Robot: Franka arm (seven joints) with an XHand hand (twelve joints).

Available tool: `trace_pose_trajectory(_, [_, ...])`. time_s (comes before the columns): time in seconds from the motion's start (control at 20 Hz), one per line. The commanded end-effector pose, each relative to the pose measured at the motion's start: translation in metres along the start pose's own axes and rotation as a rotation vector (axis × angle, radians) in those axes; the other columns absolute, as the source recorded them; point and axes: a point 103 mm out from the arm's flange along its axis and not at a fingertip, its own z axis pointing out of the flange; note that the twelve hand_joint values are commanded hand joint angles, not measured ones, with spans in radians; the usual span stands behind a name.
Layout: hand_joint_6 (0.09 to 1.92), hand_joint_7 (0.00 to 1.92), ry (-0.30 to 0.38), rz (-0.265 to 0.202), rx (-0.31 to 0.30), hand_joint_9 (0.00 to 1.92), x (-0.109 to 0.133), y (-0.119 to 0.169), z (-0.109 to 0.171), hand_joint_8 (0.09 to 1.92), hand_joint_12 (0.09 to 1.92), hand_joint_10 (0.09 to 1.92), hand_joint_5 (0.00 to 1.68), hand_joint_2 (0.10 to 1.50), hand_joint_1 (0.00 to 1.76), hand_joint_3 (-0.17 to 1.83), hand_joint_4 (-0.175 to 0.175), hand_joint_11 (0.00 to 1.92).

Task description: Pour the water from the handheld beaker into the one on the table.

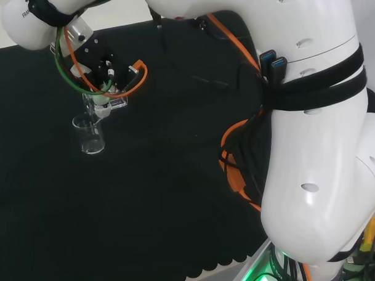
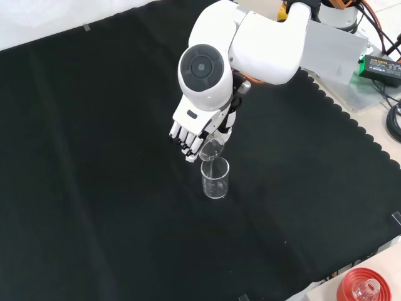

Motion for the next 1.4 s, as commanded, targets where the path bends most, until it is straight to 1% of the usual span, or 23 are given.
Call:
trace_pose_trajectory(0.05, [0.65, 1.57, -0.008, -0.001, 0.007, 1.07, 0.003, 0.000, 0.000, 0.09, 1.15, 0.61, 1.21, 1.05, 1.28, -0.17, 0.007, 0.61])
trace_pose_trajectory(0.9, [0.65, 1.57, -0.053, -0.005, 0.000, 1.07, 0.014, -0.002, -0.007, 0.09, 1.15, 0.61, 1.21, 1.05, 1.28, -0.17, 0.006, 0.62])
trace_pose_trajectory(1.4, [0.65, 1.57, -0.103, 0.010, 0.008, 1.07, 0.018, -0.002, -0.009, 0.09, 1.14, 0.62, 1.21, 1.05, 1.28, -0.17, 0.005, 0.62])
